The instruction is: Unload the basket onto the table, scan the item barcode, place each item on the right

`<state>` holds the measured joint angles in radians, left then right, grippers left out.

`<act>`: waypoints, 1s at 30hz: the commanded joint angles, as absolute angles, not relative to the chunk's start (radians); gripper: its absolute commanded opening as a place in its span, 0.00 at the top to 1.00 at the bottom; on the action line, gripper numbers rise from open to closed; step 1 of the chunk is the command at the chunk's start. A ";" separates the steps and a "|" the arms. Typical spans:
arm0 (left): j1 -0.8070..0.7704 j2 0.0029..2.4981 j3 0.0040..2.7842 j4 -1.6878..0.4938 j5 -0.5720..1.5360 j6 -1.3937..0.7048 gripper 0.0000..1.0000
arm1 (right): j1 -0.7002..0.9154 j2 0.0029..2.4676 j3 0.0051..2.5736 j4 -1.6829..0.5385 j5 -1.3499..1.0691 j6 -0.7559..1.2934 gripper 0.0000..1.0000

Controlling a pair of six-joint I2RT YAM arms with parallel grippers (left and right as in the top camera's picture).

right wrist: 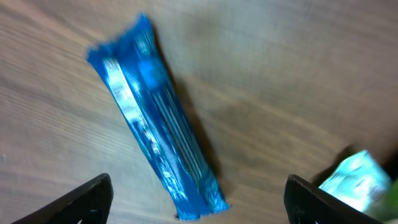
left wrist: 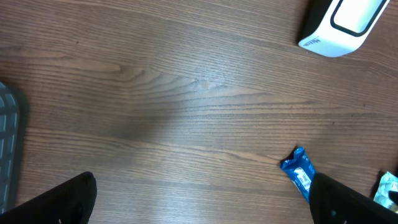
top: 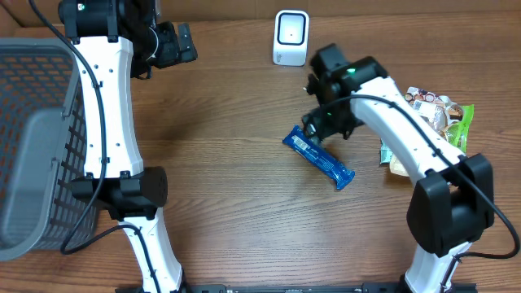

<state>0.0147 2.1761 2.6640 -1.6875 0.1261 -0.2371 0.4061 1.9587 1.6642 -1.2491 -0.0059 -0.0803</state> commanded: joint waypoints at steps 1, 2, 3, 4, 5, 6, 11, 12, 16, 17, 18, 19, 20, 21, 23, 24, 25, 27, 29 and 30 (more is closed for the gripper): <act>0.011 2.177 2.683 -1.689 0.123 -0.251 0.00 | 0.353 1.944 1.565 -1.240 -0.152 -0.195 0.08; 0.011 2.177 2.683 -1.689 0.123 -0.251 0.00 | 0.338 1.944 1.537 -1.231 -0.178 -0.222 0.06; 0.011 2.177 2.683 -1.689 0.123 -0.251 0.00 | 0.320 1.944 1.504 -1.216 -0.213 -0.250 0.05; 0.011 2.177 2.683 -1.689 0.123 -0.251 0.00 | 0.307 1.944 1.476 -1.199 -0.247 -0.273 0.05; 0.011 2.177 2.683 -1.689 0.123 -0.251 0.00 | 0.294 1.944 1.449 -1.179 -0.278 -0.292 0.05; 0.011 2.177 2.683 -1.689 0.123 -0.251 0.00 | 0.281 1.944 1.415 -1.148 -0.302 -0.300 0.05; 0.011 2.177 2.683 -1.689 0.123 -0.251 0.00 | 0.254 1.944 1.297 -1.008 -0.352 -0.300 0.05; 0.011 2.177 2.683 -1.689 0.123 -0.251 0.00 | 0.254 1.944 1.279 -0.984 -0.368 -0.300 0.05; 0.011 2.177 2.683 -1.689 0.123 -0.251 0.00 | 0.254 1.944 1.232 -0.919 -0.414 -0.300 0.09; 0.011 2.177 2.683 -1.689 0.123 -0.251 0.00 | 0.254 1.944 1.223 -0.908 -0.422 -0.299 0.10; 0.011 2.177 2.683 -1.689 0.123 -0.251 0.00 | 0.254 1.944 1.213 -0.897 -0.429 -0.295 0.12; 0.011 2.177 2.683 -1.689 0.123 -0.251 0.00 | 0.254 1.944 1.201 -0.885 -0.429 -0.287 0.16; 0.011 2.177 2.683 -1.689 0.123 -0.251 0.00 | 0.254 1.944 1.191 -0.878 -0.430 -0.282 0.21; 0.011 2.177 2.683 -1.689 0.123 -0.251 0.00 | 0.254 1.944 1.182 -0.873 -0.432 -0.276 0.27; 0.011 2.177 2.683 -1.689 0.123 -0.251 0.00 | 0.254 1.944 1.158 -0.859 -0.440 -0.253 0.39; 0.011 2.177 2.683 -1.689 0.123 -0.251 0.00 | 0.254 1.944 1.148 -0.855 -0.450 -0.250 0.45; 0.011 2.177 2.683 -1.689 0.123 -0.251 0.00 | 0.254 1.944 1.138 -0.849 -0.464 -0.249 0.50; 0.011 2.177 2.683 -1.689 0.123 -0.251 0.00 | 0.254 1.944 1.120 -0.834 -0.479 -0.219 0.60; 0.011 2.177 2.683 -1.689 0.123 -0.251 0.00 | 0.254 1.944 1.118 -0.831 -0.485 -0.196 0.73; 0.011 2.177 2.683 -1.689 0.123 -0.251 0.00 | 0.254 1.944 1.118 -0.826 -0.492 -0.185 0.76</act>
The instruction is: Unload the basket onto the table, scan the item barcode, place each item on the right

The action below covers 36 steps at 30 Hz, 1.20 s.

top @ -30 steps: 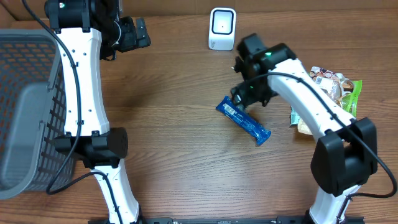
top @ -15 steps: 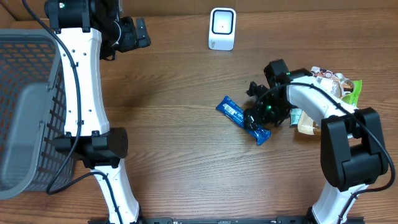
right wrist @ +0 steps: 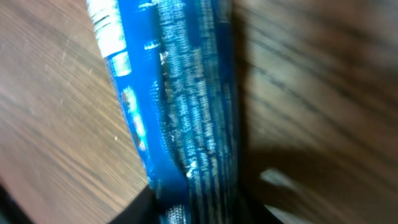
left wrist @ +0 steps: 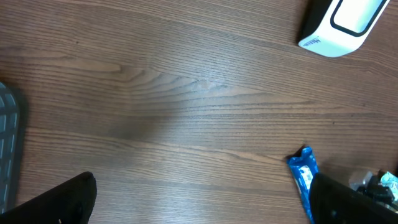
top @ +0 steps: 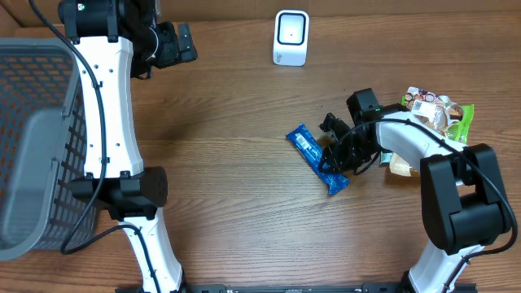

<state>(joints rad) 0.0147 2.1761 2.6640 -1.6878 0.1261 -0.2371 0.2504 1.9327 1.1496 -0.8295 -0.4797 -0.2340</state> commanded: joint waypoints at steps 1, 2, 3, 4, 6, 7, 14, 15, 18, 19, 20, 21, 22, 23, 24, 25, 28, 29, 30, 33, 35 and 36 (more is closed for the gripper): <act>0.011 2.177 2.683 -1.689 0.123 -0.251 0.00 | 0.254 1.944 1.120 -0.820 -0.501 -0.178 0.79; 0.011 2.177 2.683 -1.689 0.123 -0.251 0.00 | 0.253 1.944 1.123 -0.816 -0.517 -0.179 0.82; 0.011 2.177 2.683 -1.689 0.123 -0.251 0.00 | 0.253 1.944 1.129 -0.812 -0.537 -0.179 0.83; 0.011 2.177 2.683 -1.689 0.123 -0.251 0.00 | 0.252 1.944 1.137 -0.811 -0.555 -0.179 0.84; 0.011 2.177 2.683 -1.689 0.123 -0.251 0.00 | 0.252 1.944 1.170 -0.819 -0.579 -0.178 0.87; 0.011 2.177 2.683 -1.689 0.123 -0.251 0.00 | 0.252 1.943 1.191 -0.830 -0.579 -0.172 0.89; 0.011 2.177 2.683 -1.689 0.123 -0.251 0.00 | 0.259 1.931 1.463 -1.030 -0.578 -0.165 0.96; 0.011 2.177 2.683 -1.689 0.123 -0.251 0.00 | 0.263 1.925 1.505 -1.053 -0.578 -0.167 0.96; 0.011 2.177 2.683 -1.689 0.123 -0.251 0.00 | 0.282 1.895 1.617 -1.105 -0.578 -0.191 0.96; 0.011 2.177 2.683 -1.689 0.123 -0.251 0.00 | 0.288 1.881 1.642 -1.107 -0.577 -0.191 0.96; 0.011 2.177 2.683 -1.689 0.123 -0.251 0.00 | 0.295 1.862 1.666 -1.106 -0.572 -0.191 0.96; 0.011 2.177 2.683 -1.689 0.123 -0.251 0.00 | 0.302 1.846 1.684 -1.103 -0.559 -0.191 0.96; 0.011 2.177 2.683 -1.689 0.123 -0.251 0.00 | 0.308 1.829 1.698 -1.101 -0.541 -0.191 0.96; 0.011 2.177 2.683 -1.689 0.123 -0.251 0.00 | 0.315 1.809 1.710 -1.094 -0.517 -0.191 0.96; 0.011 2.177 2.683 -1.689 0.123 -0.251 0.00 | 0.321 1.790 1.713 -1.084 -0.497 -0.190 0.96; 0.011 2.177 2.683 -1.689 0.123 -0.251 0.00 | 0.327 1.771 1.713 -1.073 -0.479 -0.190 0.96; 0.011 2.177 2.683 -1.689 0.123 -0.251 0.00 | 0.341 1.719 1.713 -1.046 -0.429 -0.190 0.96; 0.011 2.177 2.683 -1.689 0.123 -0.251 0.00 | 0.343 1.703 1.713 -1.034 -0.413 -0.189 0.96; 0.011 2.177 2.683 -1.689 0.123 -0.251 0.00 | 0.344 1.692 1.713 -1.023 -0.403 -0.186 0.96; 0.011 2.177 2.683 -1.689 0.123 -0.251 0.00 | 0.343 1.677 1.713 -0.988 -0.400 -0.186 0.96; 0.011 2.177 2.683 -1.689 0.123 -0.251 0.00 | 0.343 1.678 1.713 -0.976 -0.400 -0.186 0.96; 0.011 2.177 2.683 -1.689 0.123 -0.251 0.00 | 0.343 1.678 1.712 -0.973 -0.400 -0.186 0.96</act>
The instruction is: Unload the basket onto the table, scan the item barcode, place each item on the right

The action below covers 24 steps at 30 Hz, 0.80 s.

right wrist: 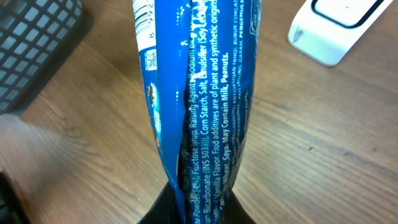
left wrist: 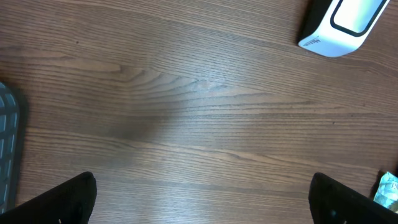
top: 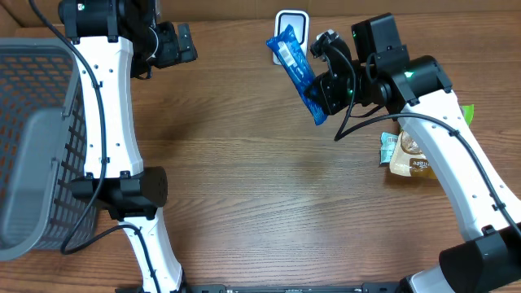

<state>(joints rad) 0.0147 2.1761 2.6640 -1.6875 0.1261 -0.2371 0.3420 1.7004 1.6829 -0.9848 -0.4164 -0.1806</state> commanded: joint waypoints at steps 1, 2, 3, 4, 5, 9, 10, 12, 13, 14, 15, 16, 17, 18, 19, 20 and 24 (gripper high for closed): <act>0.011 2.177 2.683 -1.689 0.123 -0.251 0.00 | 0.343 1.679 1.712 -0.970 -0.400 -0.186 0.96; 0.011 2.177 2.683 -1.689 0.123 -0.251 0.00 | 0.343 1.679 1.712 -0.964 -0.400 -0.186 0.96; 0.011 2.177 2.683 -1.689 0.123 -0.251 0.00 | 0.343 1.679 1.712 -0.957 -0.399 -0.186 0.96; 0.011 2.177 2.683 -1.689 0.123 -0.251 0.00 | 0.343 1.679 1.712 -0.949 -0.388 -0.182 0.96; 0.011 2.177 2.683 -1.689 0.123 -0.251 0.00 | 0.343 1.679 1.712 -0.942 -0.376 -0.182 0.96; 0.011 2.177 2.683 -1.689 0.123 -0.251 0.00 | 0.343 1.687 1.712 -0.882 -0.245 -0.109 0.96; 0.011 2.177 2.683 -1.689 0.123 -0.251 0.00 | 0.343 1.695 1.712 -0.862 -0.199 -0.081 0.96; 0.011 2.177 2.683 -1.689 0.123 -0.251 0.00 | 0.343 1.713 1.710 -0.812 -0.098 -0.025 0.96; 0.011 2.177 2.683 -1.689 0.123 -0.251 0.00 | 0.343 1.723 1.708 -0.785 -0.049 0.004 0.96; 0.011 2.177 2.683 -1.689 0.123 -0.251 0.00 | 0.343 1.739 1.708 -0.751 0.012 0.047 0.96; 0.011 2.177 2.683 -1.689 0.123 -0.251 0.00 | 0.343 1.753 1.708 -0.721 0.060 0.083 0.96; 0.011 2.177 2.683 -1.689 0.123 -0.251 0.01 | 0.343 1.768 1.708 -0.690 0.104 0.110 0.96; 0.011 2.177 2.683 -1.689 0.123 -0.251 0.00 | 0.344 1.786 1.708 -0.653 0.150 0.126 0.96; 0.011 2.177 2.683 -1.689 0.123 -0.251 0.01 | 0.344 1.806 1.708 -0.613 0.202 0.134 0.96; 0.011 2.177 2.683 -1.689 0.123 -0.251 0.00 | 0.344 1.820 1.708 -0.585 0.236 0.135 0.96; 0.011 2.177 2.683 -1.689 0.123 -0.251 0.00 | 0.344 1.841 1.708 -0.542 0.289 0.134 0.96; 0.011 2.177 2.683 -1.689 0.123 -0.251 0.00 | 0.346 1.919 1.708 -0.378 0.480 0.041 0.96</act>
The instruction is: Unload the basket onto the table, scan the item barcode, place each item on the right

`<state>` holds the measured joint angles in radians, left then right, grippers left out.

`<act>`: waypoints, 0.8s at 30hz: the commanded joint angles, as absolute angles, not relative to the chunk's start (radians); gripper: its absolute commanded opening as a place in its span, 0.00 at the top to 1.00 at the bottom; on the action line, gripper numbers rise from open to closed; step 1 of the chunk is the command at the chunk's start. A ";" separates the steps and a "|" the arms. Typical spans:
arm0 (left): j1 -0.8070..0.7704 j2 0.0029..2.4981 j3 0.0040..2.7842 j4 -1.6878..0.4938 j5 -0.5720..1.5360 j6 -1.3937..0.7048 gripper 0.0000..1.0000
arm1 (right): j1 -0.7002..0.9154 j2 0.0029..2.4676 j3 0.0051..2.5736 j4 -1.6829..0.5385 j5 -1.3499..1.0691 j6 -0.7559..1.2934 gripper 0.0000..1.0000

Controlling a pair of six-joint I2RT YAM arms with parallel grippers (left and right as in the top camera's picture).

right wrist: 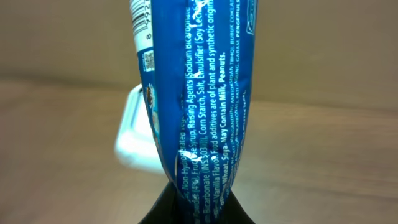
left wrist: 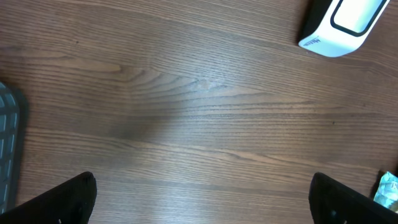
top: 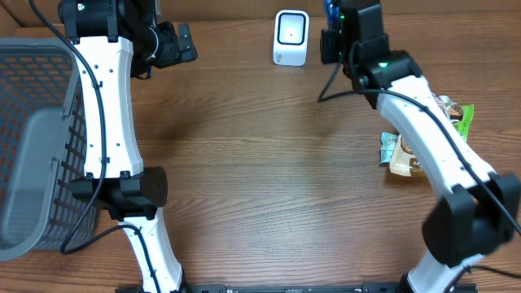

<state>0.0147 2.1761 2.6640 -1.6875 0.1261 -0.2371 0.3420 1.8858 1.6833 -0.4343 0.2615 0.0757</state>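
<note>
A blue snack bar wrapper with white print fills the right wrist view, and my right gripper is shut on its lower end. Behind it on the left shows the white barcode scanner. From overhead the scanner stands at the table's far edge, with my right gripper just to its right; only a sliver of the blue bar shows above the wrist. My left gripper hangs open at the far left, holding nothing. Its wrist view shows the scanner and both fingers wide apart.
A grey mesh basket takes up the left side of the table. Several snack packets lie at the right, under the right arm. The left arm's white links stand beside the basket.
My right gripper, still holding the blue bar, has moved toward the far edge, close to the scanner's right side. The bar now shows edge-on from overhead. The left arm is unchanged.
My right gripper hovered open over the blue bar lying mid-table. Then it was low at the bar's right end. Later it held the bar lifted and slanted near the scanner. Now it holds the bar right beside the scanner. The left arm stayed put.
</note>
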 commanded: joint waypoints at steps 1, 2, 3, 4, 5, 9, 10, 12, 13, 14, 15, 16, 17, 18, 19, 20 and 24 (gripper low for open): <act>0.011 2.177 2.683 -1.689 0.123 -0.251 0.00 | 0.349 1.939 1.708 -0.337 0.520 -0.003 0.96; 0.011 2.177 2.683 -1.689 0.123 -0.251 0.00 | 0.353 1.964 1.708 -0.289 0.561 -0.053 0.96; 0.011 2.177 2.683 -1.689 0.123 -0.251 0.00 | 0.358 1.984 1.708 -0.245 0.592 -0.102 0.96; 0.011 2.177 2.683 -1.689 0.123 -0.251 0.01 | 0.366 2.009 1.708 -0.192 0.630 -0.168 0.96; 0.011 2.177 2.683 -1.689 0.123 -0.251 0.00 | 0.373 2.030 1.708 -0.144 0.665 -0.224 0.96; 0.011 2.177 2.683 -1.689 0.123 -0.251 0.00 | 0.410 2.117 1.708 0.057 0.740 -0.480 0.96; 0.011 2.177 2.683 -1.689 0.123 -0.251 0.00 | 0.418 2.135 1.708 0.094 0.741 -0.540 0.96; 0.011 2.177 2.683 -1.689 0.123 -0.251 0.00 | 0.432 2.173 1.708 0.164 0.740 -0.664 0.96; 0.011 2.177 2.683 -1.689 0.123 -0.251 0.00 | 0.435 2.192 1.708 0.194 0.740 -0.719 0.96; 0.011 2.177 2.683 -1.689 0.123 -0.251 0.00 | 0.438 2.214 1.708 0.228 0.741 -0.780 0.96; 0.011 2.177 2.683 -1.689 0.123 -0.251 0.00 | 0.439 2.231 1.708 0.252 0.740 -0.836 0.96; 0.011 2.177 2.683 -1.689 0.123 -0.251 0.00 | 0.439 2.251 1.708 0.271 0.740 -0.889 0.96; 0.011 2.177 2.683 -1.689 0.123 -0.251 0.01 | 0.439 2.268 1.708 0.287 0.740 -0.926 0.96; 0.011 2.177 2.683 -1.689 0.123 -0.251 0.00 | 0.439 2.283 1.708 0.300 0.740 -0.955 0.96; 0.011 2.177 2.683 -1.689 0.123 -0.251 0.00 | 0.439 2.300 1.708 0.315 0.740 -0.980 0.96; 0.011 2.177 2.683 -1.689 0.123 -0.251 0.00 | 0.439 2.311 1.708 0.321 0.740 -0.998 0.96; 0.011 2.177 2.683 -1.689 0.123 -0.251 0.00 | 0.435 2.348 1.708 0.347 0.736 -1.003 0.96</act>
<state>0.0147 2.1761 2.6640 -1.6875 0.1261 -0.2371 0.4458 2.3383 1.6833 0.3164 0.7151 -0.9318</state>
